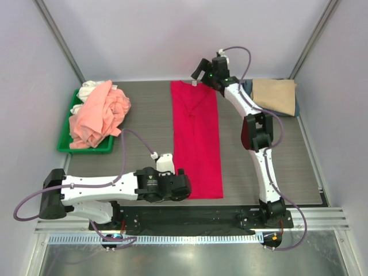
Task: Fold and stack the t-shirts
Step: Fold the tshirt
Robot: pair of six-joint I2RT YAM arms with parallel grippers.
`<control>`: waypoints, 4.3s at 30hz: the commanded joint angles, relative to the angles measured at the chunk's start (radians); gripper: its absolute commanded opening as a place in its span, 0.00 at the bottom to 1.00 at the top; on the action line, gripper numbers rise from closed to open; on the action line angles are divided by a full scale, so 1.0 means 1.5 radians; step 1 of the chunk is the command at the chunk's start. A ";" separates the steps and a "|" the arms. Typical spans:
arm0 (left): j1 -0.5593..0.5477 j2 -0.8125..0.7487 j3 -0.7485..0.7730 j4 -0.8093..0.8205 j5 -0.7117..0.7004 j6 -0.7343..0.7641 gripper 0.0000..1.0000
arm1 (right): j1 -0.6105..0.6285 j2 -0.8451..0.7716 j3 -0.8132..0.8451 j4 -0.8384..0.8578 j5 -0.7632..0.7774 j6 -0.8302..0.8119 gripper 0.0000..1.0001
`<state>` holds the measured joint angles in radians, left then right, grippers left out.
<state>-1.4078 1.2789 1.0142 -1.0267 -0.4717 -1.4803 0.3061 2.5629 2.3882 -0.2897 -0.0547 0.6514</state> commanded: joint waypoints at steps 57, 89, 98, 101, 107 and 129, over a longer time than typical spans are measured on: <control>0.131 0.016 -0.323 0.465 0.123 0.009 0.04 | 0.380 -1.150 -1.409 -0.114 0.056 0.323 0.01; 0.486 0.077 0.087 0.241 0.165 0.381 0.00 | 0.125 -0.808 -0.879 -0.197 0.141 0.025 0.01; 0.558 0.251 0.229 0.254 0.217 0.468 0.00 | 0.071 -0.674 -0.792 -0.169 0.114 -0.011 0.01; 0.574 0.299 0.274 0.246 0.229 0.487 0.00 | 0.058 -0.633 -0.763 -0.164 0.103 -0.018 0.01; 0.601 0.366 0.335 0.229 0.241 0.509 0.00 | 0.044 -0.569 -0.702 -0.159 0.088 -0.027 0.01; 0.668 0.572 0.585 0.178 0.297 0.577 0.74 | -0.013 -0.390 -0.538 -0.161 0.048 -0.036 0.67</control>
<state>-0.4507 2.0926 1.7447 -0.7155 -0.0616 -0.6449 0.3244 1.9553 1.4853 -0.5396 0.0273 0.6193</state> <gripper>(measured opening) 0.627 0.556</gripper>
